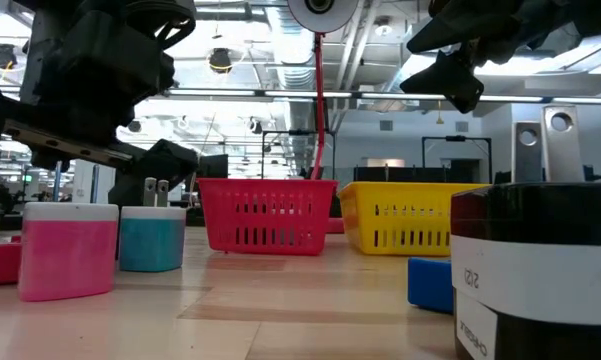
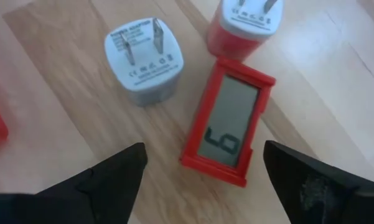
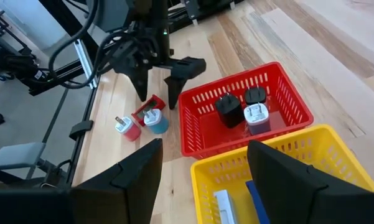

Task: Pick & Place Office items
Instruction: Put the red digital timer into the yellow bin

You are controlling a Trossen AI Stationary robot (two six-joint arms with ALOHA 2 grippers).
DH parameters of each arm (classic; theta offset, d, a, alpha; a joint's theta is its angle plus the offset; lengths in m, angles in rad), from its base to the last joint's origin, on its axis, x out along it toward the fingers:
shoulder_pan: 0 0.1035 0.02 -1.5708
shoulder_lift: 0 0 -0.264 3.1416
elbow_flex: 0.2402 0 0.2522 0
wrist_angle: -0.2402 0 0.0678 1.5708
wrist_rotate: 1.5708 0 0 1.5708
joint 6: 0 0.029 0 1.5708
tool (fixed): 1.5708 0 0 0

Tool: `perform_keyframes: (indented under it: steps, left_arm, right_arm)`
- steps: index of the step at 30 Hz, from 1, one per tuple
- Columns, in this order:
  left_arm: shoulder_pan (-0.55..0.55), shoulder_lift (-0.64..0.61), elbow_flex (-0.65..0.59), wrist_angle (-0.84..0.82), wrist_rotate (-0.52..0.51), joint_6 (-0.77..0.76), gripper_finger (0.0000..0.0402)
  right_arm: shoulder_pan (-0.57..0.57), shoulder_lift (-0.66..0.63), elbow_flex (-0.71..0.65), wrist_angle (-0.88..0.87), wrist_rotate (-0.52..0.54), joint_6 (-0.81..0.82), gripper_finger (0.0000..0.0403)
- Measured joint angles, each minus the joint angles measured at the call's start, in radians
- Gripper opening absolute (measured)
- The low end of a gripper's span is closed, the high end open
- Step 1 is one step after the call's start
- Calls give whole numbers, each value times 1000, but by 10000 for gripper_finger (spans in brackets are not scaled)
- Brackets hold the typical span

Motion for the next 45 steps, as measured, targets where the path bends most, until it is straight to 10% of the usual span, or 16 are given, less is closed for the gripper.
perform_keyframes:
  steps: [22,45]
  left_arm:
    - [0,7,-94,165,-45,110,178]
    - [-2,-115,-99,169,-51,127,203]
  right_arm:
    - [2,0,0,0,0,0,228]
    - [2,0,0,3,0,44,228]
